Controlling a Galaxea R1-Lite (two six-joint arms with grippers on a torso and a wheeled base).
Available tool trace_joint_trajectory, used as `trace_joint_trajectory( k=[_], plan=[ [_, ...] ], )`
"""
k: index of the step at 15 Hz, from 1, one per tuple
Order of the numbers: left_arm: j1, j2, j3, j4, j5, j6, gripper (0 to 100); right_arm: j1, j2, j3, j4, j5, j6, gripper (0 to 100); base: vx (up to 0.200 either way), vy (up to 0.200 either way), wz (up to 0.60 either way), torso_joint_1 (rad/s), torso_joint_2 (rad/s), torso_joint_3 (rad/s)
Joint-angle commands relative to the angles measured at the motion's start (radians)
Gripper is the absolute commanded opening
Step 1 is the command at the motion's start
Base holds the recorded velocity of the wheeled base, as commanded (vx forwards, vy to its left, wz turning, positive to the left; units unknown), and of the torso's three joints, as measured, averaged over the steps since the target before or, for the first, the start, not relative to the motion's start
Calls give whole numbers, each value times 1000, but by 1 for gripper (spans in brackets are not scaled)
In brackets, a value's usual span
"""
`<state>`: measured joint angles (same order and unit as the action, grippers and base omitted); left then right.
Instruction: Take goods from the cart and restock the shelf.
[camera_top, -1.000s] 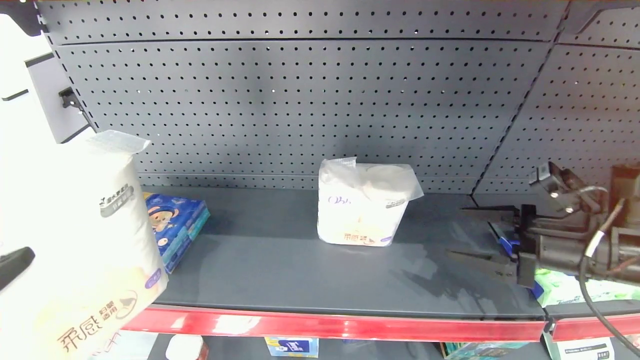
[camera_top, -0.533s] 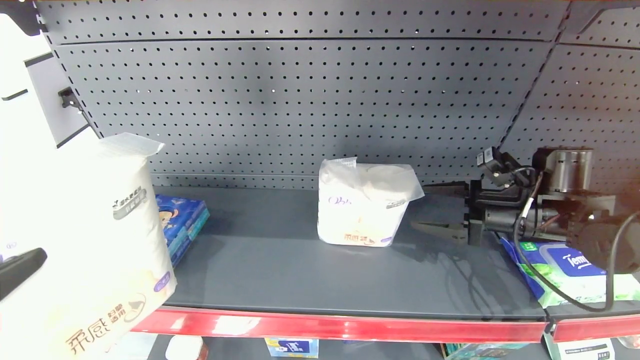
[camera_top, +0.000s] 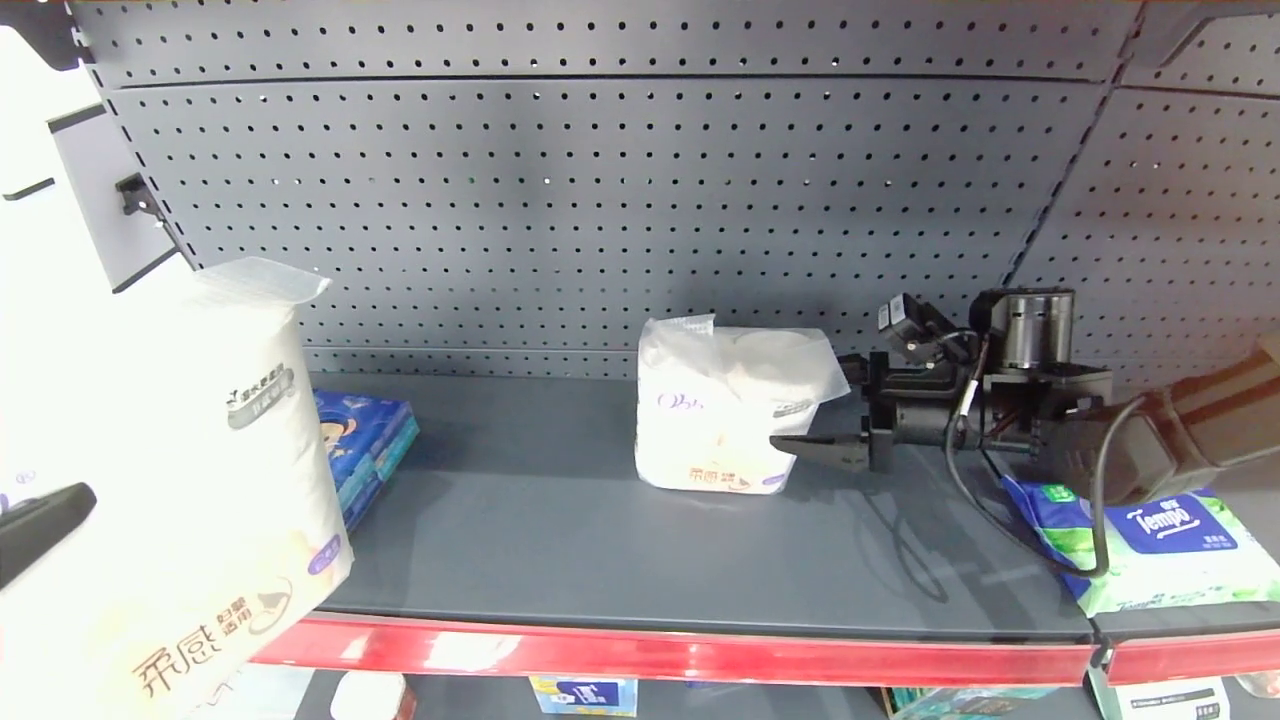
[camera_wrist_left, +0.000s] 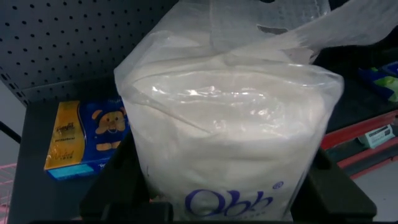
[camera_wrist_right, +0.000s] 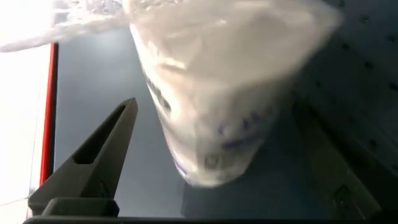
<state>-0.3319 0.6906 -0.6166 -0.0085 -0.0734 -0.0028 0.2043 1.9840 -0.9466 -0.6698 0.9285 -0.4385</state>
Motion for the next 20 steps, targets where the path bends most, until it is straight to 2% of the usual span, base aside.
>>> trace_joint_trajectory(
  k=[1,4,9,10,16,20],
  plan=[
    [1,0,-5,1,0,0,0,20,44,-49,-1,1,0,100,0,0,0,0,0,0],
    [1,0,-6,1,0,1,0,37,70,-104,1,0,14,100,0,0,0,0,0,0],
    [1,-2,-3,1,1,10,0,66,71,-106,-1,-4,27,100,0,0,0,0,0,0],
    [1,-2,-2,1,1,10,0,70,71,-100,-1,-4,29,0,0,0,0,0,0,0],
    [1,-8,5,1,0,9,0,81,4,6,-2,-5,18,0,0,0,0,0,0,0],
    [1,-10,3,-1,-2,9,0,110,-163,259,-2,-14,17,0,0,0,0,0,0,0]
  ],
)
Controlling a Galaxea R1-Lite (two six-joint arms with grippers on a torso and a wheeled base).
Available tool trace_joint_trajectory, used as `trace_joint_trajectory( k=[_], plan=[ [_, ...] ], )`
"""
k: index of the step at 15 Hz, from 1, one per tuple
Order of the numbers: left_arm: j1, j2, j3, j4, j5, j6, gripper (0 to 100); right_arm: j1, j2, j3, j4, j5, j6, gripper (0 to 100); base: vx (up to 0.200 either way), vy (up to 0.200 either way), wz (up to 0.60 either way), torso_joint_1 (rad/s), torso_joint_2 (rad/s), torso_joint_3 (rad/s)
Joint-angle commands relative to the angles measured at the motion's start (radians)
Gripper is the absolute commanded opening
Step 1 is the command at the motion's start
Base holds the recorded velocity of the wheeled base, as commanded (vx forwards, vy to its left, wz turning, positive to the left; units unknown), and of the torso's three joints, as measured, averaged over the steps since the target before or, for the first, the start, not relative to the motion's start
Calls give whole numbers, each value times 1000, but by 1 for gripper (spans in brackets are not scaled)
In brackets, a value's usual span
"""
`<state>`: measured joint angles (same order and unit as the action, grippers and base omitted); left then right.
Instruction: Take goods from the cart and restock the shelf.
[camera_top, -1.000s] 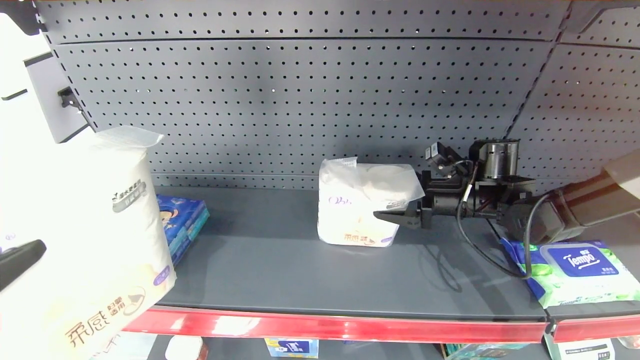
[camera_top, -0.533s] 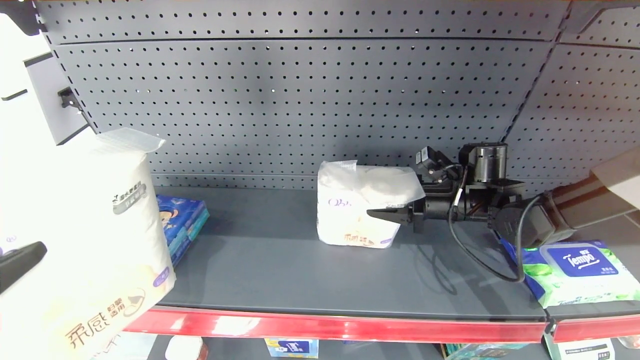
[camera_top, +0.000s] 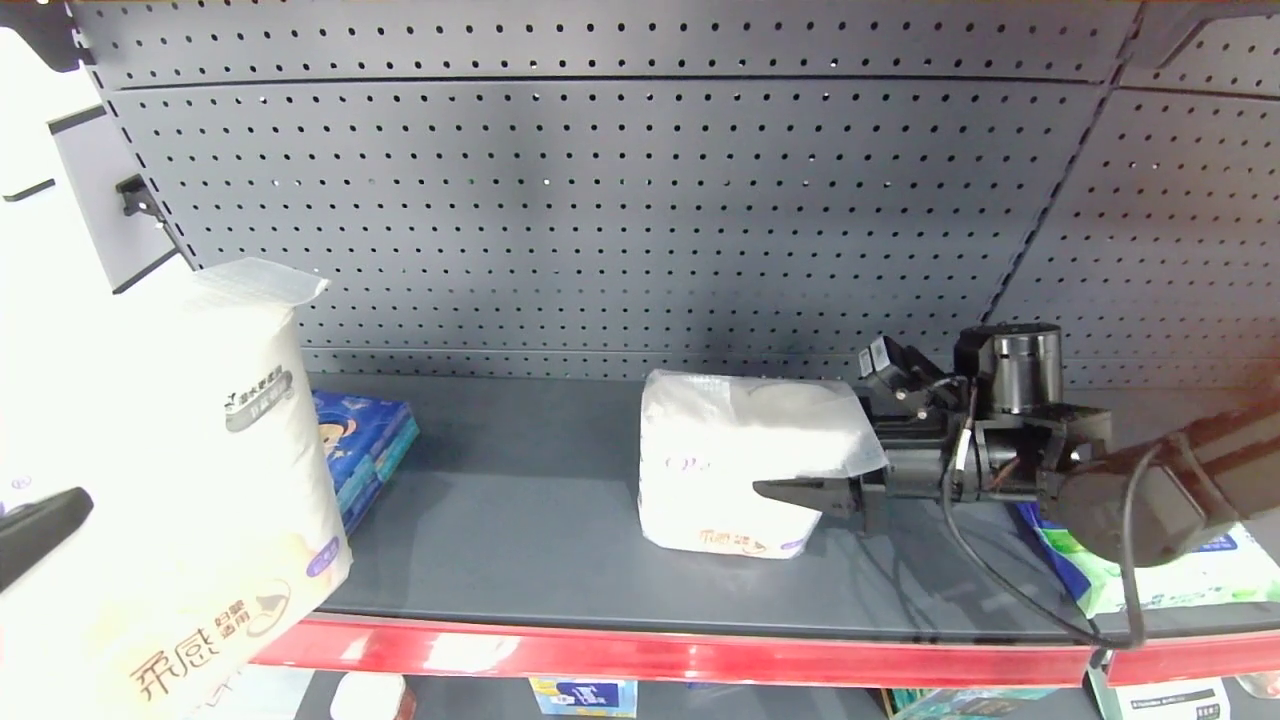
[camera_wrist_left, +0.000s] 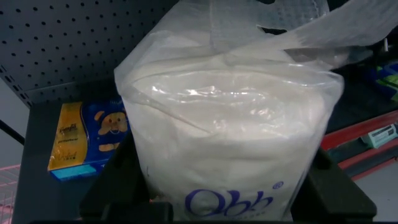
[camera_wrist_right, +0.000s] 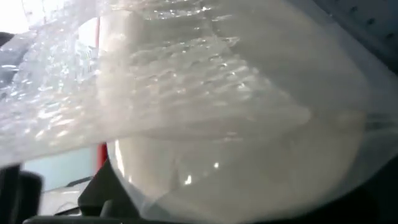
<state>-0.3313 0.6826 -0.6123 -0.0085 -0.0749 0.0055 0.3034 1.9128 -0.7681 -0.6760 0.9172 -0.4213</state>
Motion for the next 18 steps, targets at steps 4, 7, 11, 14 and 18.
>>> trace_joint_trajectory(
  k=[4,7,11,14,18],
  plan=[
    [0,-14,2,1,0,-1,0,37,-159,196,4,-14,-36,0,0,0,0,0,0,0],
    [0,-21,2,1,0,-1,0,52,-164,219,4,-37,-37,0,0,0,0,0,0,0],
    [0,-23,5,1,0,-1,0,68,-172,227,4,-38,-37,0,0,0,0,0,0,0],
    [0,-23,6,1,0,-2,0,69,-172,242,4,-37,-37,0,0,0,0,0,0,0],
    [0,-18,6,1,-2,-1,0,63,-170,245,4,-40,-47,100,0,0,0,0,0,0]
  ],
)
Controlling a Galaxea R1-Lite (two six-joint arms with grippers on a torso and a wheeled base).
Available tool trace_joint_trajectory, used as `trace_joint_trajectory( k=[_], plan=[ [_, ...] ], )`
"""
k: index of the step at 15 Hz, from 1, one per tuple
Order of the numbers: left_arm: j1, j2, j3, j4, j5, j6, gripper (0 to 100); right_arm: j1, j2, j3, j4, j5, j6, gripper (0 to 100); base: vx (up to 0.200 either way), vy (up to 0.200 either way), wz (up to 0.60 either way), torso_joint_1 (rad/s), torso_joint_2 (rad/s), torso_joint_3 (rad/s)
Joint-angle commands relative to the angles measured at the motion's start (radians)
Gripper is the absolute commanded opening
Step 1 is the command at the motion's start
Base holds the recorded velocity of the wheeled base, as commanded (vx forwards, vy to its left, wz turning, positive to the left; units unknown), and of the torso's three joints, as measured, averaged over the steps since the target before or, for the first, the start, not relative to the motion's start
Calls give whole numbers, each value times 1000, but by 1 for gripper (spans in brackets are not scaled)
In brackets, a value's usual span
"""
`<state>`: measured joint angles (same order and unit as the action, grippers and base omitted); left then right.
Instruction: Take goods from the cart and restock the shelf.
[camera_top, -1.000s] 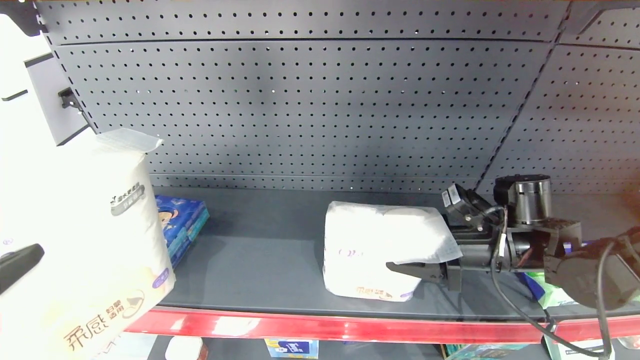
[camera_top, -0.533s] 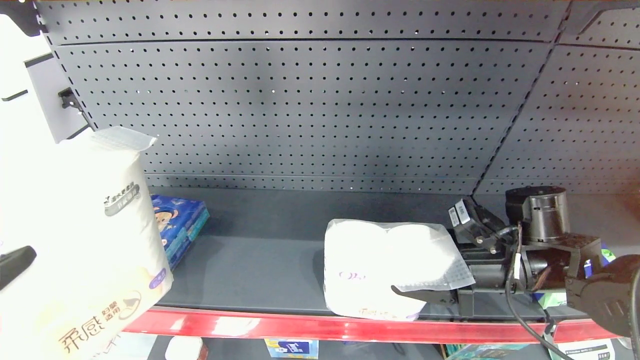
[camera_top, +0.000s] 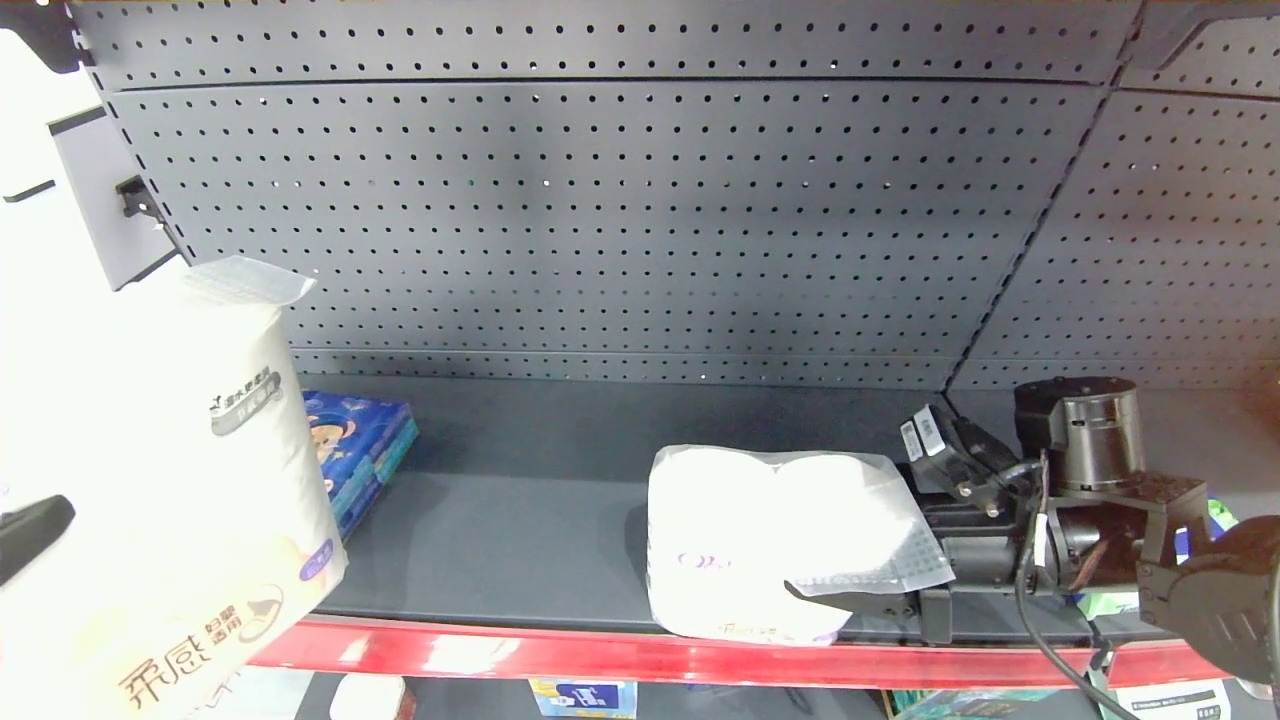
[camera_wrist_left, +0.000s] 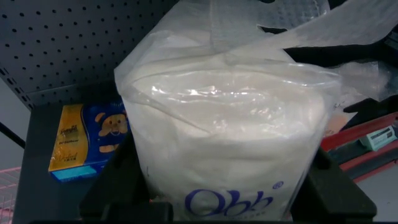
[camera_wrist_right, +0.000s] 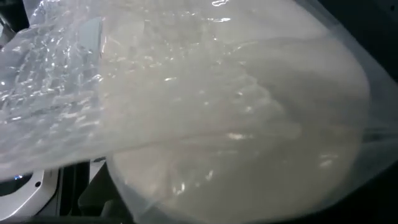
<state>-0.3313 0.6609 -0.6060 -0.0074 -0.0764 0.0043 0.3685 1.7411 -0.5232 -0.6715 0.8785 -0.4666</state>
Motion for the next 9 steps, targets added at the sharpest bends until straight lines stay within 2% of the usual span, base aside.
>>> trace_joint_trajectory(
  k=[1,5,7,9],
  plan=[
    [0,6,0,0,0,0,0,-3,-3,2,0,-3,-1,100,0,0,0,0,0,0],
    [0,31,-8,0,-11,0,0,-57,-72,58,0,-38,2,100,0,0,0,0,0,0],
    [0,52,-12,-2,-16,0,0,-114,-126,127,0,-53,-3,100,0,0,0,0,0,0],
    [0,88,-25,-11,-60,0,0,-203,-221,198,0,-64,2,100,0,0,0,0,0,0]
  ],
)
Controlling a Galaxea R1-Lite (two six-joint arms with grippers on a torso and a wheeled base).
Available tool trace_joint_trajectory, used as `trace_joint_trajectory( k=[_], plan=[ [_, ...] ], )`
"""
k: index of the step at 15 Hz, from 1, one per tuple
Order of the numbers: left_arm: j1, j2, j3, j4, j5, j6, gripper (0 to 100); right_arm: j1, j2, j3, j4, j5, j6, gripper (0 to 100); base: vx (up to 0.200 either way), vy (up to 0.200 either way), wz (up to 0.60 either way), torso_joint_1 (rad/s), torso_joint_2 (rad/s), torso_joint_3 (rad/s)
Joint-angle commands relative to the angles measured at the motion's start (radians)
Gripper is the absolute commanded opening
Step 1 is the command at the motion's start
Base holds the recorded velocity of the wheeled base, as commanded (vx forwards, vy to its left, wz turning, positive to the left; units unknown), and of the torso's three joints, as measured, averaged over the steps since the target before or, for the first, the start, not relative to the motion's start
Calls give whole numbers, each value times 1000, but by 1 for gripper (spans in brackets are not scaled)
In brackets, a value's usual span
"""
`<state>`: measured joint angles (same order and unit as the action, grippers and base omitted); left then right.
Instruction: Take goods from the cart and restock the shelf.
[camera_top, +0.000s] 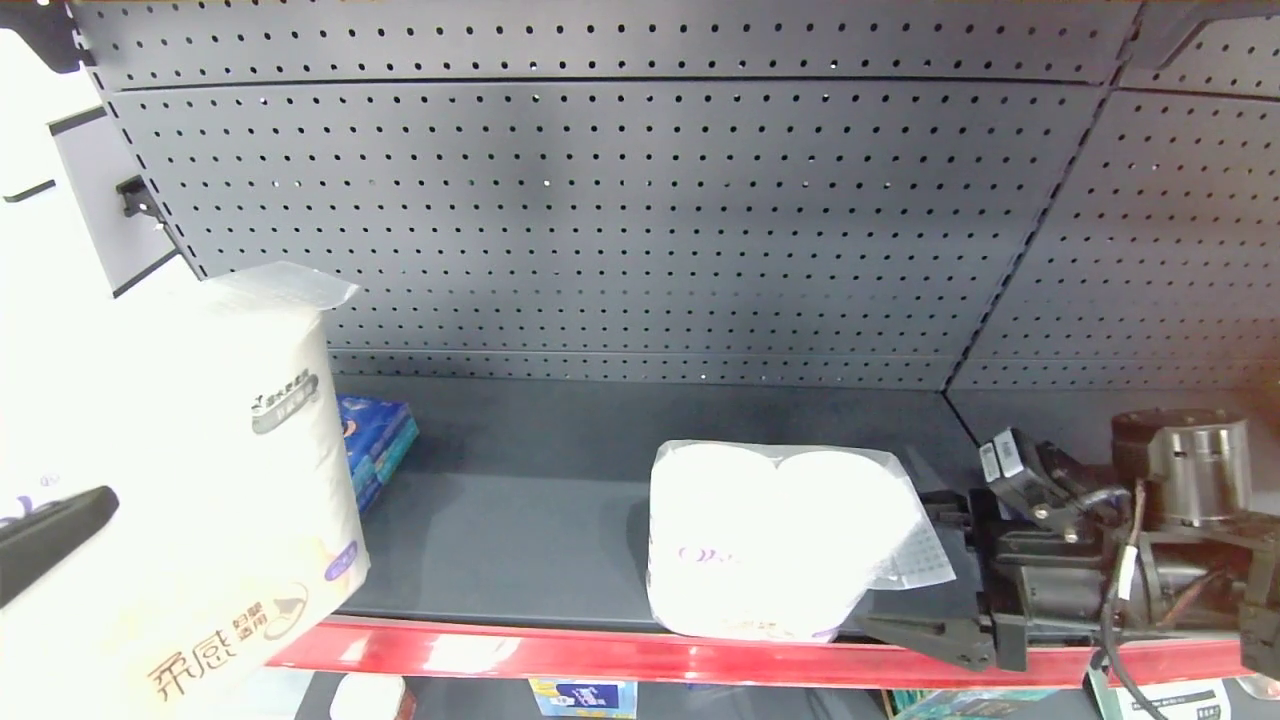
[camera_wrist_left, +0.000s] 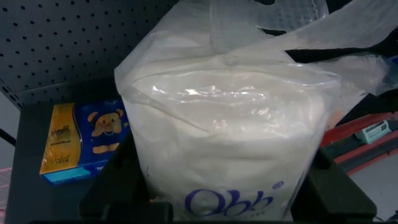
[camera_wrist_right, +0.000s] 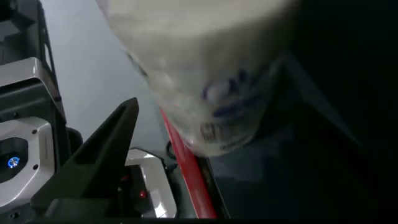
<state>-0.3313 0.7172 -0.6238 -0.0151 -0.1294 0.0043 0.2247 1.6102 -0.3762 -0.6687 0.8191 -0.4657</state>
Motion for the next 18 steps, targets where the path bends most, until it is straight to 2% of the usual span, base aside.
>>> trace_joint_trajectory(
  k=[1,2,4,5,6,7,8,9,10,12,14,15,16,18],
  plan=[
    [0,74,-10,-31,-44,0,0,-125,-194,118,-2,0,12,100,0,0,0,0,0,0],
    [0,100,-10,-51,-52,0,0,-153,-248,154,0,0,16,100,0,0,0,0,0,0],
    [0,240,-1,-180,-55,0,0,-286,-480,273,0,-9,42,100,0,0,0,0,0,0],
    [0,303,-1,-233,-62,-1,0,-364,-593,295,8,-12,72,100,0,0,0,0,0,0],
    [0,323,-2,-249,-70,-1,0,-389,-630,299,11,-17,88,100,0,0,0,0,0,0],
    [0,419,-4,-335,-145,0,0,-492,-819,316,37,-66,236,100,0,0,0,0,0,0],
    [0,496,-1,-424,-200,2,0,-544,-969,321,90,-129,371,100,0,0,0,0,0,0],
    [0,577,-4,-523,-228,2,0,-588,-1129,313,192,-198,487,100,0,0,0,0,0,0],
    [-2,640,-7,-617,-257,2,0,-608,-1245,309,287,-236,546,100,0,0,0,0,0,0],
    [0,726,-8,-756,-328,2,0,-624,-1438,304,436,-314,567,100,0,0,0,0,0,0],
    [-2,777,-19,-804,-371,0,0,-680,-1523,276,557,-413,565,100,0,0,0,0,0,0],
    [0,798,-33,-809,-431,0,0,-732,-1515,253,592,-497,565,100,0,0,0,0,0,0],
    [0,814,-47,-810,-481,0,0,-766,-1500,253,597,-566,561,100,0,0,0,0,0,0],
    [0,860,-86,-812,-543,0,0,-851,-1446,258,597,-739,512,100,0,0,0,0,0,0]
  ],
)
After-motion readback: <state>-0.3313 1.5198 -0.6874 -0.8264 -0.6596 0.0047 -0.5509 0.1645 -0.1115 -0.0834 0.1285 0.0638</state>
